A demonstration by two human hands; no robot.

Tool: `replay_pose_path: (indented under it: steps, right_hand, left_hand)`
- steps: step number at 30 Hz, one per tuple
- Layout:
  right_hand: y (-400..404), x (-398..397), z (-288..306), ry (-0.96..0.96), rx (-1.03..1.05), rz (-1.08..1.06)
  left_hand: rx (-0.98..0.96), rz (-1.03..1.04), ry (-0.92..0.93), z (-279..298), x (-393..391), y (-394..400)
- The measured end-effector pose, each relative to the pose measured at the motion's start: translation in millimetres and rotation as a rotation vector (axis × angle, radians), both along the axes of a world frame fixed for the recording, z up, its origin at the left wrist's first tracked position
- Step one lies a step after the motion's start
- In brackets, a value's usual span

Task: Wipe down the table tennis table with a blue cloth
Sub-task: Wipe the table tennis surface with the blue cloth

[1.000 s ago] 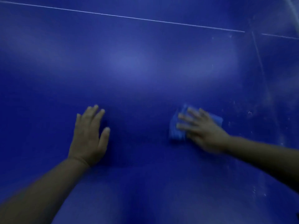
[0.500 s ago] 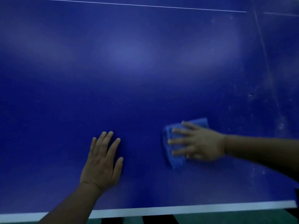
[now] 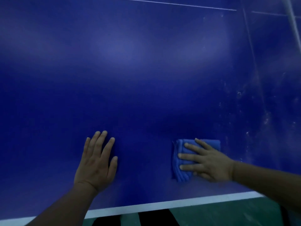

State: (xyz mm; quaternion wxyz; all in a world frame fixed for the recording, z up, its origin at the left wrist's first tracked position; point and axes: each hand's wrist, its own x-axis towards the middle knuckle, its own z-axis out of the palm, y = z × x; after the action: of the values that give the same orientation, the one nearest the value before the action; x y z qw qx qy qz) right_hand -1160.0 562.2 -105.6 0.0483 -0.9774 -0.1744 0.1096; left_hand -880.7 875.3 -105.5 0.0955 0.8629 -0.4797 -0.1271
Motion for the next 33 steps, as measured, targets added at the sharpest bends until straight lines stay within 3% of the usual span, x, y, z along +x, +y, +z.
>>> replay_pose_path:
  steps: [2,6,8,11,14,18,20,23,25,26,30,33]
  right_hand:
    - [-32.4,33.8,1.3,-0.005,-0.033,-0.088]
    - [-69.2,108.1,2.2,-0.111,-0.002,-0.712]
    - [-56.3,118.3,-2.1,-0.136,-0.024,-0.807]
    - [1.6,75.1,-6.9,-0.166,-0.028,-0.653]
    - [73.2,-19.7,-11.0,-0.089,0.007,-0.411]
    - [63.0,-62.7,0.1,0.027,-0.03,-0.192]
    - [40.9,-31.6,1.5,-0.025,-0.051,-0.381]
    - [33.6,22.7,3.2,-0.106,0.045,-1.07]
    - [56.4,41.4,-2.0,-0.114,0.071,-1.394]
    - [75.7,43.0,-5.6,-0.118,0.052,-1.438]
    - [153.4,-8.9,-9.4,-0.084,0.052,-1.241]
    - [151.2,-65.3,-8.7,-0.025,0.008,-1.404]
  left_hand:
    - [-0.002,-0.006,-0.005,0.2,0.0,-0.2]
    - [0.012,0.0,-0.001,2.6,-1.0,-0.4]
    - [0.011,0.014,0.013,4.2,-2.4,-0.7]
    - [-0.012,0.029,0.038,5.1,-2.5,-0.4]
    - [-0.014,0.034,0.037,2.4,-1.4,1.6]
    - [-0.035,0.032,0.047,1.4,-1.8,3.9]
    - [-0.056,0.048,0.054,3.7,-4.8,8.2]
    - [-0.089,0.046,0.041,9.4,-35.4,22.9]
    - [-0.1,-0.001,0.049,10.0,-73.4,31.9]
    - [-0.106,-0.033,0.058,8.4,-91.5,34.5]
    - [-0.063,-0.109,0.009,-2.5,-120.5,34.0]
    - [-0.037,-0.114,-0.022,-5.5,-120.3,32.9]
